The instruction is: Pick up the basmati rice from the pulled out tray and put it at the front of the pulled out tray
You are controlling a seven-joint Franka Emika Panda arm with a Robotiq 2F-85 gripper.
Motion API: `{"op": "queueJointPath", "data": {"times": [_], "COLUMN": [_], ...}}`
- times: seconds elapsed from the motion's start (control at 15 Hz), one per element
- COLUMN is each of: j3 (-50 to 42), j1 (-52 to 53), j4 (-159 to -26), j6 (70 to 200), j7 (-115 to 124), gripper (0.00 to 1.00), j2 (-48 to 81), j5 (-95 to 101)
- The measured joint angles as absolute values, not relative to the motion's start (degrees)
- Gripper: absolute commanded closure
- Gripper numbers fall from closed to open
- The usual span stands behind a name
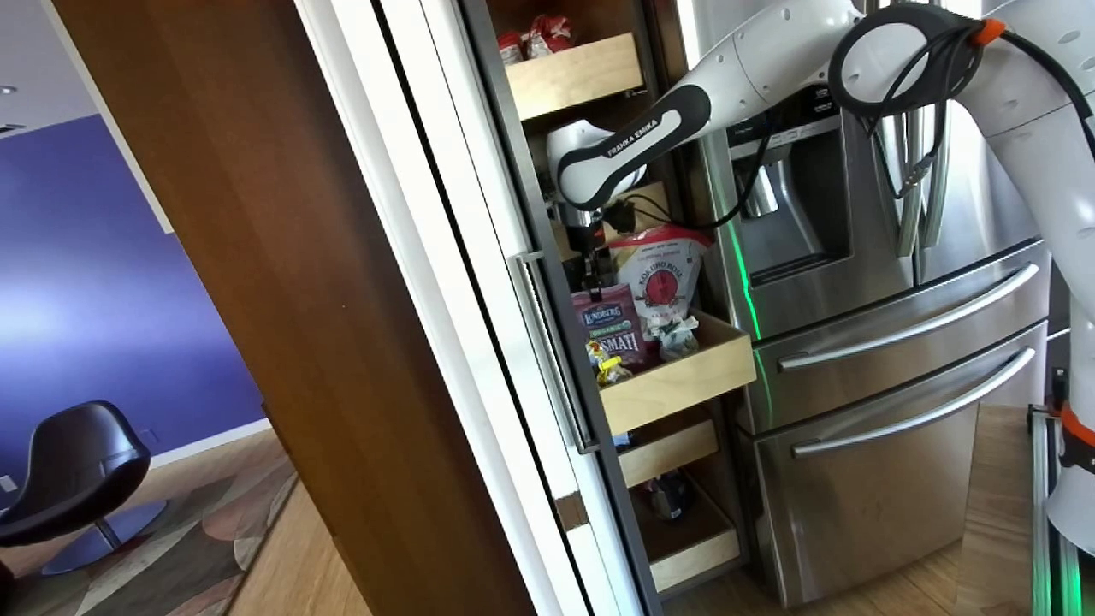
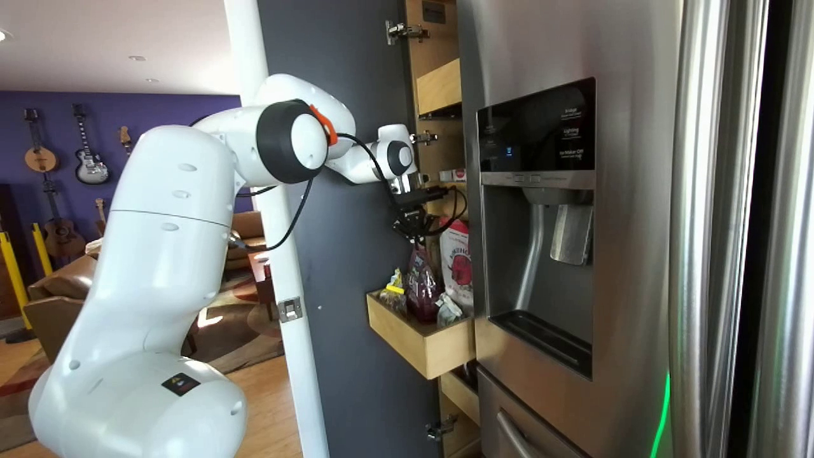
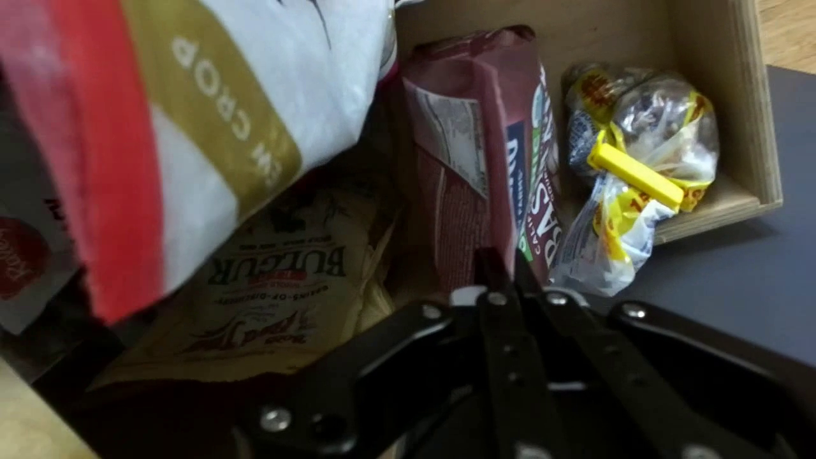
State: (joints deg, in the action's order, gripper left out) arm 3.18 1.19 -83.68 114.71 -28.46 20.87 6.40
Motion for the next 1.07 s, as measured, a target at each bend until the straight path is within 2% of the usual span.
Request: {"op": "queueJointPath", "data": {"times": [0.4,1.07], "j3": [3.3,3.4], "j1": [1.6,1.5], "j4": [-80.6,-80.1], "j6": [110.0,96.5], "j7": [-22.9,-27.0], "gripper": [0.99,0.99], "j2": [17.8,9.7], "j5": [6.6,6.6]}}
